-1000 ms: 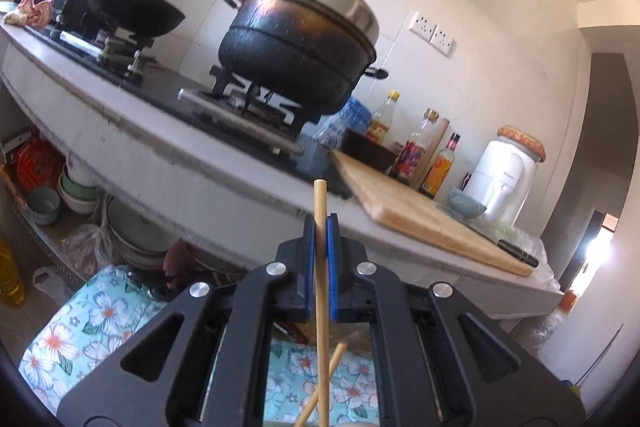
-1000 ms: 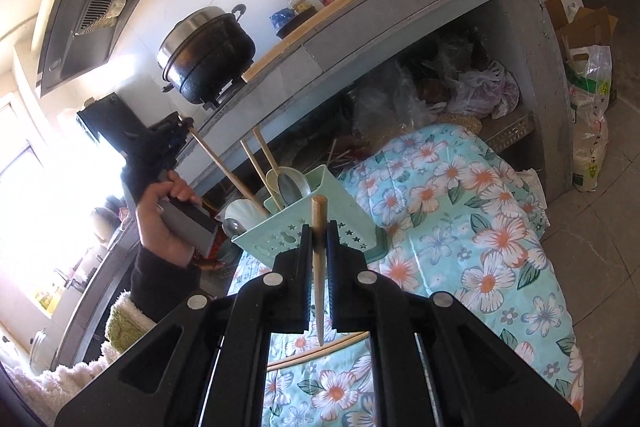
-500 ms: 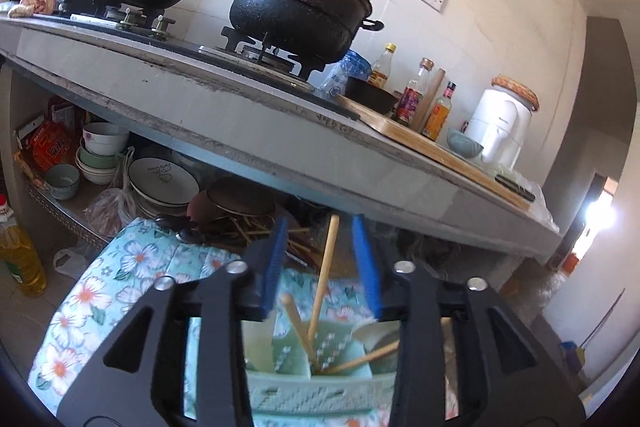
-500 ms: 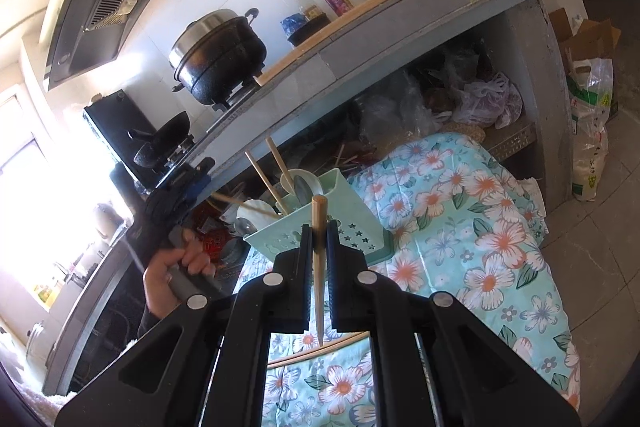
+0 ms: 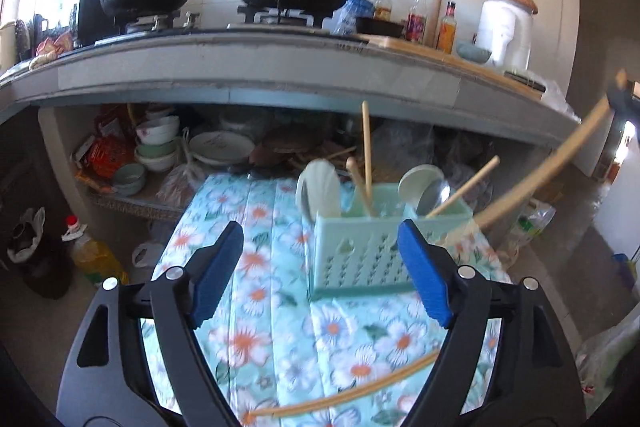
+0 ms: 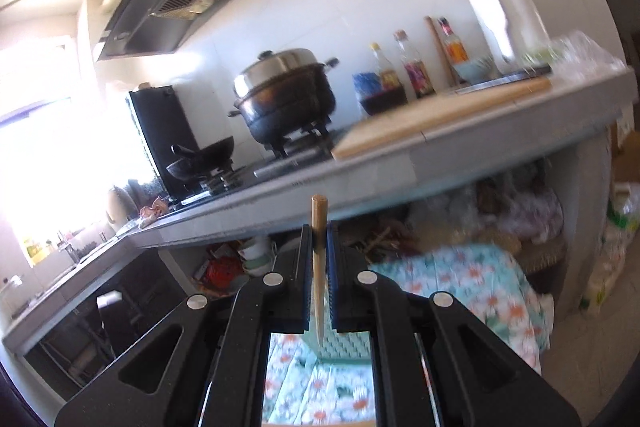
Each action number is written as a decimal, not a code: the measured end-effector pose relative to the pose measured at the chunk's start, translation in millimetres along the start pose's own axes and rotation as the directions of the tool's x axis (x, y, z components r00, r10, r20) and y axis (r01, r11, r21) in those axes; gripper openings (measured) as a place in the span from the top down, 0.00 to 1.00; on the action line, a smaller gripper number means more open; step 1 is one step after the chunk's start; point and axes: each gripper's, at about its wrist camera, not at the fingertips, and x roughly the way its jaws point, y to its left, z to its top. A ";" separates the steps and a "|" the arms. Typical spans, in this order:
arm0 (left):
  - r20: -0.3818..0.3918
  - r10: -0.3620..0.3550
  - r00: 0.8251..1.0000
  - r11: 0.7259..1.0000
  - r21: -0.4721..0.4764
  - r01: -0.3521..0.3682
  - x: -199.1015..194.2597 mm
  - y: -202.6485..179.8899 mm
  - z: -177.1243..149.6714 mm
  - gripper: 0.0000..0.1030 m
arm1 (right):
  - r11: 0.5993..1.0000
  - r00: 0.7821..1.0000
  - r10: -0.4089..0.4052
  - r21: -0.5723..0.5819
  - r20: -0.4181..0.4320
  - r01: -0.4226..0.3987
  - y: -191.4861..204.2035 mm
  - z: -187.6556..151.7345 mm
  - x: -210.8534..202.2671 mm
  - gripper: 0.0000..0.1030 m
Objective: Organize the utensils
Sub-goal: 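Insert the chopstick into the holder with the right tool and open it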
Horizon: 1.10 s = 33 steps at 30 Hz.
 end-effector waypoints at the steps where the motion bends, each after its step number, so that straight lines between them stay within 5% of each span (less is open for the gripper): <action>1: -0.017 0.006 1.000 1.000 -0.016 -0.006 -0.5 2.8 -4.1 0.26 | 1.000 1.000 -0.005 -0.022 0.007 0.005 4.6 5.9 6.6 0.93; 7: -0.100 0.011 0.995 0.994 -0.104 -0.021 0.9 21.9 -21.3 0.25 | 0.989 0.999 -0.037 -0.142 -0.013 0.035 26.4 21.8 61.2 0.93; 14: -0.095 0.088 0.992 0.992 -0.084 -0.096 -5.8 28.8 -24.5 0.25 | 0.962 0.992 -0.107 -0.257 -0.065 0.087 38.9 5.9 109.0 0.93; 33: -0.055 0.172 0.984 0.984 -0.034 -0.174 -14.4 29.8 -24.0 0.25 | 0.874 0.982 -0.179 -0.468 -0.059 0.131 55.9 -39.2 143.9 0.93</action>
